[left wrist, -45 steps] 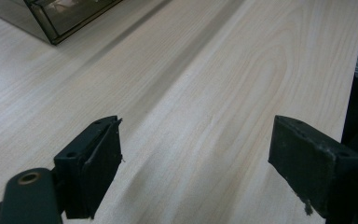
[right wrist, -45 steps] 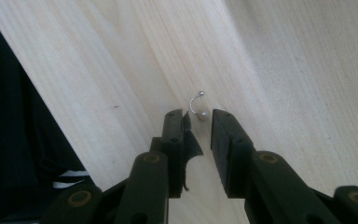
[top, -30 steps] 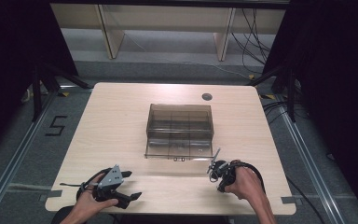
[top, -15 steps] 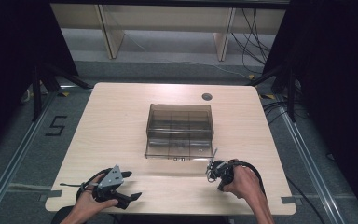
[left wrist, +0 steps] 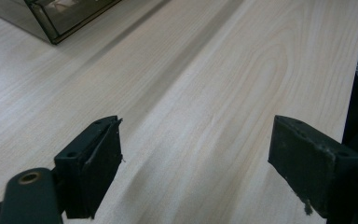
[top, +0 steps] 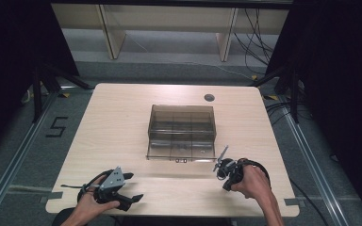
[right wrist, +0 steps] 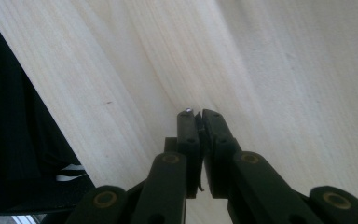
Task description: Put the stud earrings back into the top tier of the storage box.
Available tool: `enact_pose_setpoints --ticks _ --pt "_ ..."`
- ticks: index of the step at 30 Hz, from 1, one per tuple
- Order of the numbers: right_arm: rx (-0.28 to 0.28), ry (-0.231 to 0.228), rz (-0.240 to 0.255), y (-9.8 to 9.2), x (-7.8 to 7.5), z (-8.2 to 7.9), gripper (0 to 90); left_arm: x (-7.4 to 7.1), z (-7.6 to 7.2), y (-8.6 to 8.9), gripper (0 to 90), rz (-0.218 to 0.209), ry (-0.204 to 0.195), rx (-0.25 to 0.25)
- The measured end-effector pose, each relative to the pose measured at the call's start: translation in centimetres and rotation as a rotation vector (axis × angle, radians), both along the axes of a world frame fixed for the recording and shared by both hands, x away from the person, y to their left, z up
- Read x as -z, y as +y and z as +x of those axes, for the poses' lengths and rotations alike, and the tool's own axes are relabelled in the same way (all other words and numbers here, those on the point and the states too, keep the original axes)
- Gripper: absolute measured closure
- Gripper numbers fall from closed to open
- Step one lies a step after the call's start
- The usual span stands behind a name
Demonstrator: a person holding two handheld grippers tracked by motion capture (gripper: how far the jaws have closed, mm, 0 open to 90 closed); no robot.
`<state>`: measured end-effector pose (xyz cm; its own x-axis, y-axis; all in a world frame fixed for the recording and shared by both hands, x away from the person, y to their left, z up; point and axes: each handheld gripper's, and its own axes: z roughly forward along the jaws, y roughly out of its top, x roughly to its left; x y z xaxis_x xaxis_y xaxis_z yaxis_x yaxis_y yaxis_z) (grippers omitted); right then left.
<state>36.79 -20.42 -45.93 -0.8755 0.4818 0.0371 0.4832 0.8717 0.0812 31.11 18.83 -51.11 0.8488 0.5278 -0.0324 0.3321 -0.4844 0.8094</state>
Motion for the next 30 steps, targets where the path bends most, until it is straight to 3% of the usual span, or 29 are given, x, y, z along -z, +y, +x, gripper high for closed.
enact_pose_setpoints --ticks 1,2,3,4,5,7,9,11,13,14,17,18,19,21,22,23,24,25,26,30 --pt "0.000 0.000 0.000 0.0 0.0 0.0 86.9 -0.2 0.1 0.2 16.6 0.027 0.000 0.004" --pt "0.010 0.004 -0.001 0.1 -0.2 0.0 86.9 -0.1 0.1 0.1 16.6 0.010 -0.003 -0.001" --pt "0.018 -0.010 -0.018 0.0 -0.5 0.0 86.9 -0.1 0.1 0.1 16.6 0.012 0.001 0.001" --pt "0.009 -0.013 0.000 -0.1 -0.8 0.2 86.9 -0.1 0.1 0.1 16.6 0.026 -0.002 0.007" --pt "0.003 -0.018 -0.001 -0.1 -1.2 0.3 86.9 0.0 0.0 0.0 16.5 -0.004 -0.002 0.002" --pt "0.023 -0.026 0.009 0.0 -2.1 0.4 86.9 -0.1 0.1 0.2 16.5 0.027 0.000 0.006" --pt "0.002 -0.031 0.022 0.0 -2.9 0.7 86.9 -0.1 0.1 0.1 16.5 0.015 0.004 0.006" --pt "0.017 -0.037 0.021 0.1 -3.7 0.8 86.9 0.0 0.0 0.0 16.5 -0.007 -0.001 0.000" --pt "0.000 -0.043 0.028 0.2 -4.4 1.2 86.9 -0.1 0.2 0.2 16.5 0.028 0.003 0.005" --pt "0.013 -0.041 0.020 0.3 -4.9 1.3 86.9 -0.1 0.0 0.0 16.5 -0.006 0.012 -0.001" --pt "-0.003 -0.052 0.030 0.6 -6.0 1.8 86.9 -0.2 0.2 0.1 16.5 0.022 -0.006 0.016" --pt "0.010 -0.056 0.027 0.7 -6.5 1.9 86.9 -0.1 0.0 0.0 16.6 0.002 0.014 0.001" --pt "-0.007 -0.060 0.027 0.8 -7.0 2.1 86.9 0.0 0.1 0.0 16.5 -0.004 0.006 -0.003" --pt "0.006 -0.069 0.022 1.0 -8.0 2.4 86.9 -0.1 0.1 0.0 16.5 0.013 0.008 0.004" --pt "0.010 -0.069 0.016 1.2 -8.4 2.4 86.9 -0.2 0.1 0.1 16.5 0.026 -0.010 0.013" --pt "0.002 -0.066 0.012 1.4 -8.8 2.6 86.9 0.0 0.1 0.0 16.5 0.013 -0.017 0.014" --pt "0.005 -0.076 0.010 1.5 -9.2 2.7 86.9 0.0 0.0 0.0 16.5 -0.007 0.007 0.001" --pt "-0.058 -0.099 0.020 1.6 -9.5 3.3 86.9 -0.1 0.1 0.0 16.5 -0.001 0.007 -0.001" --pt "-0.019 -0.077 0.014 1.9 -10.0 3.2 86.9 0.0 0.0 0.0 16.5 -0.009 0.009 -0.003" --pt "-0.028 -0.089 0.017 2.5 -11.1 3.8 86.9 0.0 0.0 0.0 16.5 -0.010 0.010 -0.002"
